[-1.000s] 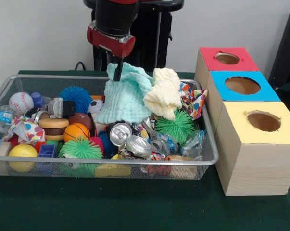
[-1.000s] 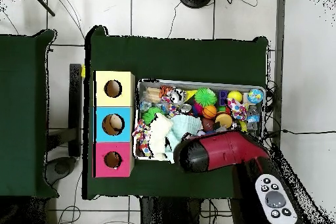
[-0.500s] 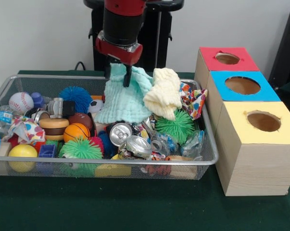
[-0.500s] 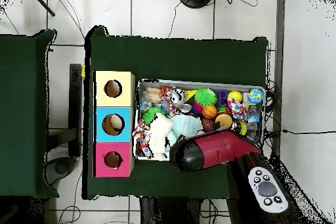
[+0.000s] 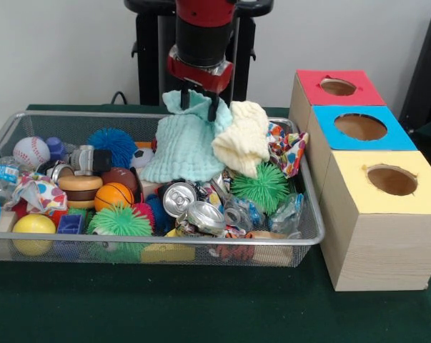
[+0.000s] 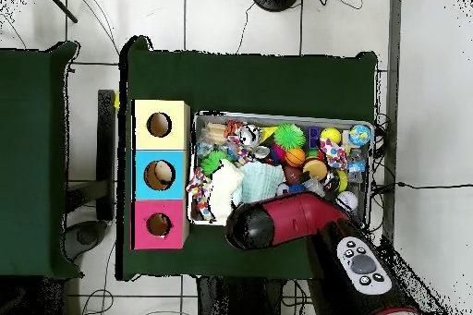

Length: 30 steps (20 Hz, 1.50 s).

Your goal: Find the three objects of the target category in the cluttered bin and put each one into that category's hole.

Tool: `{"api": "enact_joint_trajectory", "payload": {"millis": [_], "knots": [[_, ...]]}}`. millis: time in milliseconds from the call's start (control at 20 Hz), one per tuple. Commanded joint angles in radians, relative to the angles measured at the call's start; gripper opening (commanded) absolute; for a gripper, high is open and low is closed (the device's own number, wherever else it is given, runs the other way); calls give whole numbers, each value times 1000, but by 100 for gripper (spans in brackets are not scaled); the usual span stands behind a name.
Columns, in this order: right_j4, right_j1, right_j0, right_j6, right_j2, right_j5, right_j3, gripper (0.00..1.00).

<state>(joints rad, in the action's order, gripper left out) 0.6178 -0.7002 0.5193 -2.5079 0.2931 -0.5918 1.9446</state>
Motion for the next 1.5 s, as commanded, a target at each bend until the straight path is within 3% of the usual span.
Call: {"api": "enact_joint_trajectory", "payload": {"millis": [50,250,550,650,700,1250,1500], "knots": [[-7,-2,-22,124,50,-90,-3,100],[20,-23,-41,111,22,-79,-4,100],[70,50,-61,16,-17,86,-27,100],[76,57,-61,38,-18,72,-46,100],[75,59,-59,49,-17,61,-51,0],[143,10,-98,80,-34,17,-122,0],[236,-90,-102,116,-51,43,-107,0]]}}
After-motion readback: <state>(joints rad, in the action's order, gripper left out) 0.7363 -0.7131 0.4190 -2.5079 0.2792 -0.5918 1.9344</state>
